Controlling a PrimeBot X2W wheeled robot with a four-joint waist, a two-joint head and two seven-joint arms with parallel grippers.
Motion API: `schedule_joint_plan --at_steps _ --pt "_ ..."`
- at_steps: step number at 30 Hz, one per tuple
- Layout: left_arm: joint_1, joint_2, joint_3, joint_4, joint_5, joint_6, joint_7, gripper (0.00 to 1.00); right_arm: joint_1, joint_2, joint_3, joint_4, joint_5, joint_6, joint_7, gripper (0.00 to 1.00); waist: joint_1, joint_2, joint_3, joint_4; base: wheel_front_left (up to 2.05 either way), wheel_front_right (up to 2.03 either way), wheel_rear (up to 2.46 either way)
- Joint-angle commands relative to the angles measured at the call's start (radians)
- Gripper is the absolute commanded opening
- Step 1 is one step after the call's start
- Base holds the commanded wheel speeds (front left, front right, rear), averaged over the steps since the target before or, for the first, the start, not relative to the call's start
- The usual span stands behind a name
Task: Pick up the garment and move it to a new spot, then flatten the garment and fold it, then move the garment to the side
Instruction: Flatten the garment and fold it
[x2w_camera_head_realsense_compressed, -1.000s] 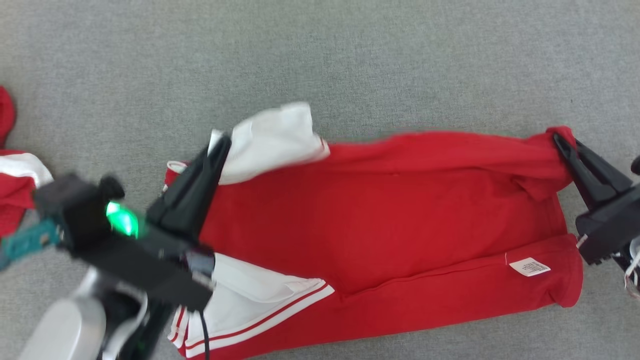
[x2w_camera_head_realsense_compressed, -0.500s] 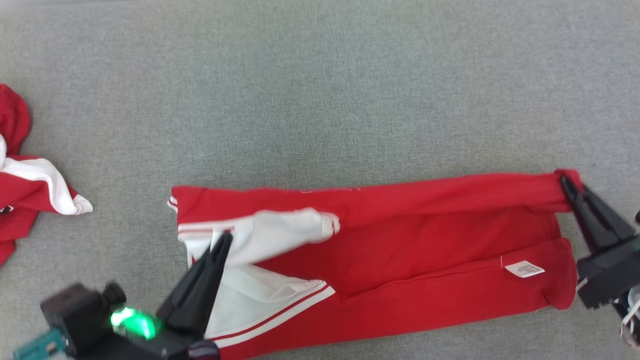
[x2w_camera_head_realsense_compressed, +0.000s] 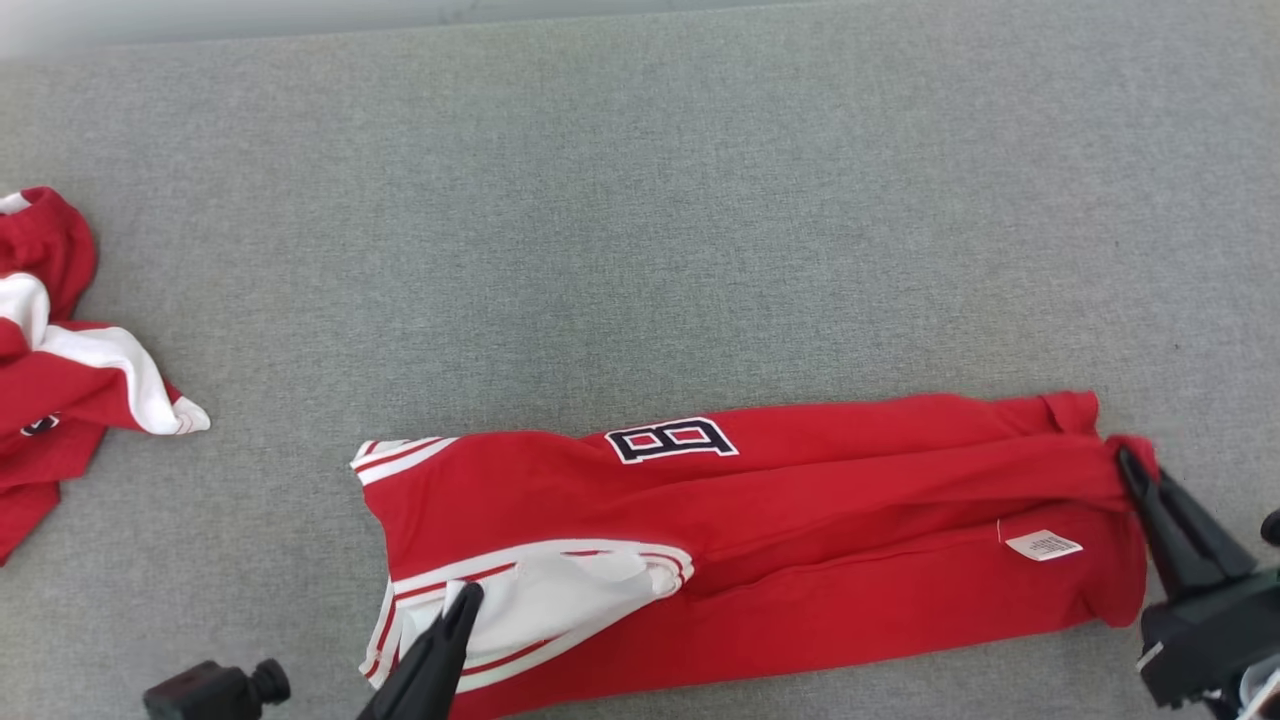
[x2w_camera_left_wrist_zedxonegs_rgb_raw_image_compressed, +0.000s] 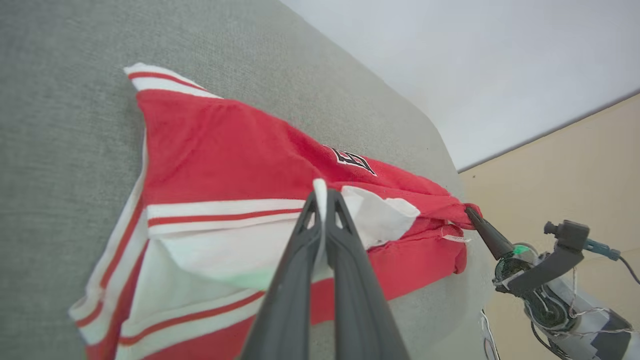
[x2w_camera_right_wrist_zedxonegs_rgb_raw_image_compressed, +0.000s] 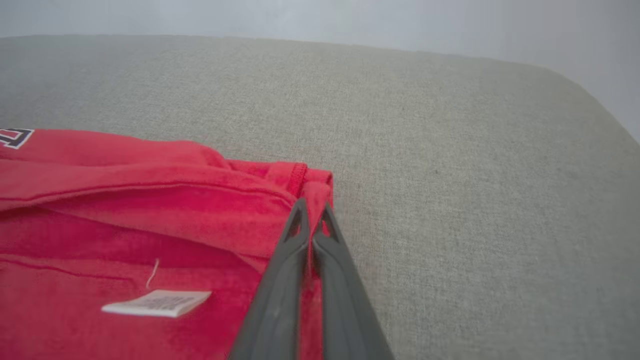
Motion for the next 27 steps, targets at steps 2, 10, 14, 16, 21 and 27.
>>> schedule_joint_plan --at_steps 2,10,14,16,21,27 --pt "0.000 -0.007 -0.006 0.032 -0.012 -0.006 0.005 0.00 0.029 0.027 -0.017 -0.005 0.026 -0.001 0.016 0.56 0.0001 0.0001 -0.002 0.005 0.00 0.00 0.00" --pt "-0.041 -0.030 0.019 0.134 0.047 0.028 -0.058 1.00 0.135 0.137 -0.160 -0.071 0.093 -0.001 0.031 1.00 0.0001 0.0001 -0.012 0.007 0.00 0.00 0.00" --pt "-0.091 -0.024 0.044 0.159 0.169 0.096 -0.119 1.00 0.175 0.210 -0.266 -0.153 0.084 -0.001 0.037 1.00 0.0001 0.0001 -0.021 -0.005 0.00 0.00 0.00" --pt "-0.121 -0.026 0.051 0.168 0.223 0.128 -0.142 1.00 0.179 0.235 -0.310 -0.181 0.064 -0.001 0.046 1.00 0.0001 0.0001 -0.026 -0.009 0.00 0.00 0.00" --pt "-0.200 -0.025 0.057 0.203 0.340 0.186 -0.194 1.00 0.159 0.302 -0.395 -0.245 0.011 -0.001 0.072 1.00 0.0001 0.0001 -0.048 -0.014 0.00 0.00 0.00" --pt "-0.266 -0.042 0.036 0.276 0.429 0.213 -0.259 1.00 0.135 0.354 -0.401 -0.272 -0.082 -0.001 0.115 1.00 0.0001 0.0001 -0.088 -0.015 0.00 0.00 0.00"
